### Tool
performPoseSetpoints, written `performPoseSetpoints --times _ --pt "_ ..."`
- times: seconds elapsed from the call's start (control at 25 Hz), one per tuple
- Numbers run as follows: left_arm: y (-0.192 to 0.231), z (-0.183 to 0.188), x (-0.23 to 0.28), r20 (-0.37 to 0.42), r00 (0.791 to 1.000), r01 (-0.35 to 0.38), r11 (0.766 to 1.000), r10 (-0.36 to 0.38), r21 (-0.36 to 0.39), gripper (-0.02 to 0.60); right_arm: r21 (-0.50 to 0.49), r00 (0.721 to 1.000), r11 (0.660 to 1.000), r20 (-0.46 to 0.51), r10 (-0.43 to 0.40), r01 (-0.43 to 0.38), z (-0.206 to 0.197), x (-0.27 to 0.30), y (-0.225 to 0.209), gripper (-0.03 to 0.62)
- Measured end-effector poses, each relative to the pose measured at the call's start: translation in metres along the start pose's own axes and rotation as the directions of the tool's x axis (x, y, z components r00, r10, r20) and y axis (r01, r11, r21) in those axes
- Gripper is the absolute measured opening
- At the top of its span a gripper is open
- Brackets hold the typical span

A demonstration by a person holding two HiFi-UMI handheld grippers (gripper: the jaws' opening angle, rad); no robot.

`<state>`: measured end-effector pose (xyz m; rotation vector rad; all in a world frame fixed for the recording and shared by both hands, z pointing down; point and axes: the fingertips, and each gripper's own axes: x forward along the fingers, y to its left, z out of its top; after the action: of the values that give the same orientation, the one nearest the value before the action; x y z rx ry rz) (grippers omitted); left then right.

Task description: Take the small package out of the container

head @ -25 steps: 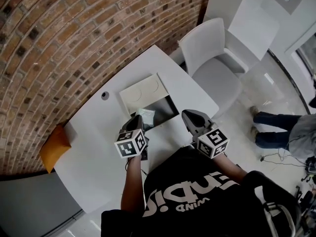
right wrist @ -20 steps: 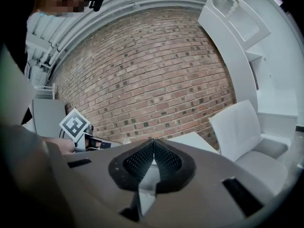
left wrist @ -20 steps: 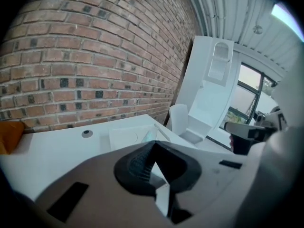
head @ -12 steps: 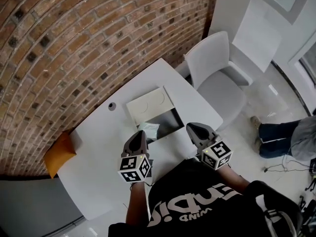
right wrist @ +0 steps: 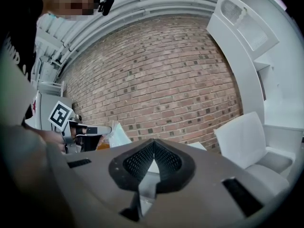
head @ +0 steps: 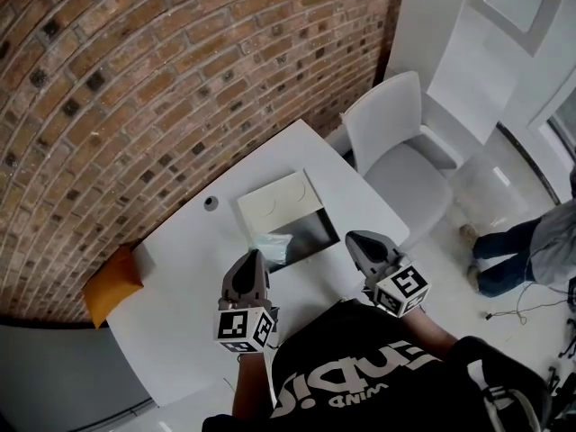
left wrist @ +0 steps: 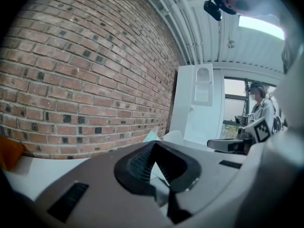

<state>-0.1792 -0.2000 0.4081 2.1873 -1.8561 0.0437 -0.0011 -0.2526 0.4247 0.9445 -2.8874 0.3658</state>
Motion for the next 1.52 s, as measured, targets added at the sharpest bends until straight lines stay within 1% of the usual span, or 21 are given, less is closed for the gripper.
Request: performPoseSetpoints --times 0.12,0.24,0.44,0.6,0.92,1.32,1.52 --pt "0.003 0.004 -0.006 0.040 0.999 -0.006 1.000 0.005 0.026 0.005 -0.009 1.000 1.000 0.002 0.009 -0.009 0.003 0.001 0.002 0.000" --pt "0.006 0.006 -0.016 0.082 0.996 -0.023 0.999 0.020 0.032 0.005 -0.017 1.000 1.000 0.011 0.014 -0.014 0.004 0.000 0.004 0.000" --pt "0.008 0.006 -0.022 0.121 0.992 -0.031 0.998 0.024 0.050 0.005 -0.013 1.000 1.000 0.019 0.013 -0.013 0.006 0.000 0.001 0.000" --pt "0.017 0.006 -0.025 0.152 0.988 -0.039 0.998 0.032 0.042 0.005 -0.018 0.999 1.000 0.030 0.013 -0.013 0.010 0.005 0.000 0.000" --pt "0.026 0.003 -0.025 0.156 0.987 -0.050 0.999 0.049 0.001 0.006 -0.023 1.000 1.000 0.028 0.007 -0.006 0.014 0.008 -0.002 0.000" --pt "0.025 0.005 -0.012 0.166 0.985 -0.044 0.999 0.042 0.007 0.005 -0.014 1.000 1.000 0.022 0.015 -0.015 0.013 0.013 -0.007 0.000" --pt "0.024 0.000 -0.013 0.160 0.986 -0.044 0.999 0.044 0.000 0.005 -0.011 0.999 1.000 0.043 -0.006 0.006 0.010 0.014 -0.011 0.000"
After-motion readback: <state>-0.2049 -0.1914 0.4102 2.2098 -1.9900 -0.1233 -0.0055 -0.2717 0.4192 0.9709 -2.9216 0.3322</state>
